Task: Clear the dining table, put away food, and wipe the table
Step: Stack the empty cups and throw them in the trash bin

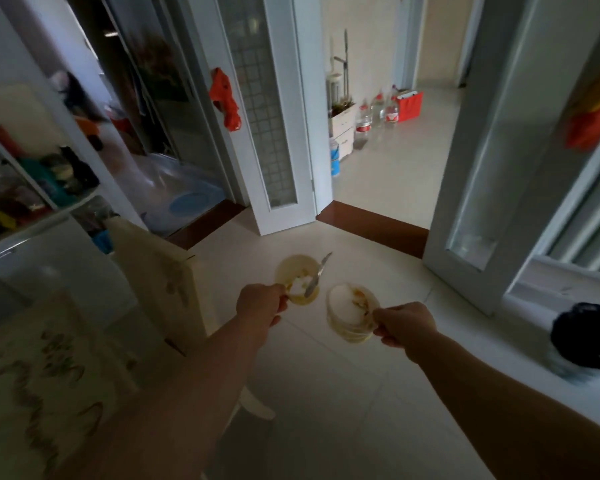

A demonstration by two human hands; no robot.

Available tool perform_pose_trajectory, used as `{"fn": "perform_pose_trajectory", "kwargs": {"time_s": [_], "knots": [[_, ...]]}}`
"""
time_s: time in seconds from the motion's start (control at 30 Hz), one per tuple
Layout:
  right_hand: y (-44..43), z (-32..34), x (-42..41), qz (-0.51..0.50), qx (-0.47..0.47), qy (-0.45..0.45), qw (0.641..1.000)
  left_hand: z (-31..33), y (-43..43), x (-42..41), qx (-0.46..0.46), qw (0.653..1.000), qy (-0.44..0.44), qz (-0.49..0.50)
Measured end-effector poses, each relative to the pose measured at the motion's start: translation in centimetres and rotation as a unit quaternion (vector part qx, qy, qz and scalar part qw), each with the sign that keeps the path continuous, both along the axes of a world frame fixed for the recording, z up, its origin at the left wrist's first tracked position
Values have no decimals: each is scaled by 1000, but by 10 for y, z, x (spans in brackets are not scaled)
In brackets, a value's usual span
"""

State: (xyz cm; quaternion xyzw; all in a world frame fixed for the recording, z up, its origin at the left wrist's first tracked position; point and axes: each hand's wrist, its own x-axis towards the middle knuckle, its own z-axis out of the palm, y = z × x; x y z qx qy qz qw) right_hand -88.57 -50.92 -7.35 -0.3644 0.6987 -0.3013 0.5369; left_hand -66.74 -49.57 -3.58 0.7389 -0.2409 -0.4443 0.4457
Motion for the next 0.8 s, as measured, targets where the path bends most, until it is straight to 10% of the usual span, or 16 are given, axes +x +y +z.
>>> {"fn": "perform_pose_trajectory", "kwargs": {"time_s": [0.8], "knots": [[-105,-29,-212,-351,32,3,936,-40,-237,-233,70,951,-35,-299]]}}
